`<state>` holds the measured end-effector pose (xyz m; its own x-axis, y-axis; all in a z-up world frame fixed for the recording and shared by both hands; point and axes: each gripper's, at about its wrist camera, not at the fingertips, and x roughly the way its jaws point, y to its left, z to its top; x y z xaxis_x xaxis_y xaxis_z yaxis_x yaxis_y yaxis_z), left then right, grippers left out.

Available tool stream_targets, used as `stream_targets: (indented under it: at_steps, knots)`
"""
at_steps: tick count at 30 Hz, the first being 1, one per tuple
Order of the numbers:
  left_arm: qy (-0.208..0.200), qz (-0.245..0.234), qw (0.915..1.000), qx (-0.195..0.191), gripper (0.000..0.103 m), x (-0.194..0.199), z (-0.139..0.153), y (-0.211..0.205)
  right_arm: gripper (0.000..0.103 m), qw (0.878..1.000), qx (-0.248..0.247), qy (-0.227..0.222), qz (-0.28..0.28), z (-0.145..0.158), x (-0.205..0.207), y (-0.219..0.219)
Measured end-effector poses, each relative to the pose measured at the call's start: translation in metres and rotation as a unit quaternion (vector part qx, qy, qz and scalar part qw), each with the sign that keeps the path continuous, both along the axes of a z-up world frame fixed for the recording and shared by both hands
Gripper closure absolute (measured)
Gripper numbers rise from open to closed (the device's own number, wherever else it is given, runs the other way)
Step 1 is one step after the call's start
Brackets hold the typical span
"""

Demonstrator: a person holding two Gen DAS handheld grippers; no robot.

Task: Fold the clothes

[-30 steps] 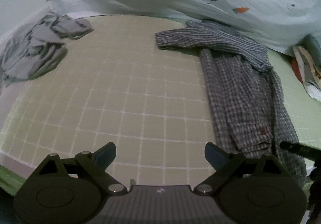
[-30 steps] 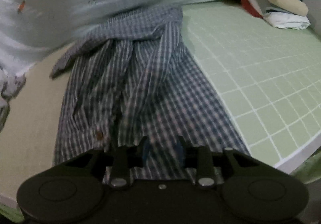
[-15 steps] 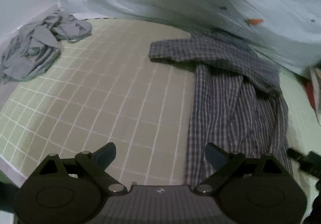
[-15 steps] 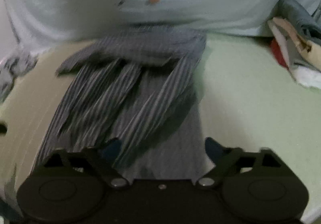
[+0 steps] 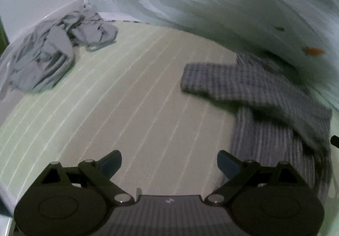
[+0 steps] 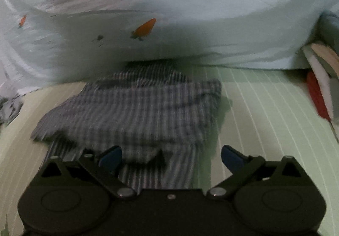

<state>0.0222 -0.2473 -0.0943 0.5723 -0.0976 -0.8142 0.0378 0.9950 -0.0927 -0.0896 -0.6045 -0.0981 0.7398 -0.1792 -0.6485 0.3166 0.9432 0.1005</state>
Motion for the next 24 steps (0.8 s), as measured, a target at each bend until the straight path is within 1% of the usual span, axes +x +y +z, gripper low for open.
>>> stream_targets:
  at_steps: [3,6,8,11,14,15,16,17,18,19,20,21,22,23,24]
  knots:
    - [0.004,0.002,1.0,0.002,0.007,0.052,-0.007,-0.01,0.004,1.0,0.003,-0.01,-0.003,-0.003,0.034,-0.009]
    - [0.013,-0.011,0.9998,0.006,0.007,0.098,-0.018,-0.023,0.009,1.0,-0.009,0.013,-0.011,-0.016,0.07,-0.016]
    - [0.017,-0.025,0.9995,0.011,0.007,0.123,-0.027,-0.03,0.01,0.999,-0.01,0.028,-0.017,-0.025,0.089,-0.021]
    - [0.024,-0.041,0.9988,0.012,0.007,0.15,-0.041,-0.04,0.012,0.998,-0.015,0.052,-0.017,-0.04,0.113,-0.024]
    - [0.028,-0.049,0.9984,0.005,0.009,0.163,-0.051,-0.045,0.017,0.997,-0.011,0.077,-0.023,-0.054,0.129,-0.027]
    - [0.029,-0.051,0.9983,0.003,0.011,0.167,-0.054,-0.046,0.018,0.997,-0.005,0.078,-0.023,-0.056,0.131,-0.028]
    - [0.031,-0.053,0.9981,0.0,0.016,0.169,-0.057,-0.047,0.02,0.997,0.0,0.079,-0.023,-0.058,0.132,-0.028]
    - [0.033,-0.054,0.998,-0.003,0.019,0.169,-0.059,-0.048,0.027,0.997,0.003,0.079,-0.022,-0.06,0.133,-0.027]
    - [0.034,-0.056,0.9978,-0.007,0.025,0.17,-0.061,-0.048,0.038,0.997,0.007,0.078,-0.019,-0.061,0.133,-0.027]
    - [0.033,-0.055,0.9979,-0.009,0.027,0.169,-0.063,-0.049,0.042,0.997,0.008,0.078,-0.016,-0.061,0.133,-0.026]
    - [0.028,-0.054,0.9981,-0.01,0.03,0.167,-0.063,-0.049,0.051,0.997,0.005,0.078,-0.011,-0.062,0.133,-0.025]
    - [0.023,-0.056,0.9981,-0.01,0.037,0.166,-0.063,-0.05,0.062,0.997,-0.001,0.079,-0.005,-0.062,0.134,-0.024]
    - [0.019,-0.058,0.998,-0.011,0.05,0.165,-0.062,-0.052,0.067,0.997,-0.006,0.081,0.001,-0.061,0.134,-0.024]
    - [0.019,-0.062,0.9977,-0.02,0.059,0.165,-0.062,-0.051,0.08,0.997,-0.01,0.082,0.008,-0.06,0.133,-0.025]
    - [0.02,-0.064,0.9972,-0.033,0.075,0.166,-0.062,-0.05,0.094,0.997,-0.009,0.08,0.013,-0.057,0.132,-0.026]
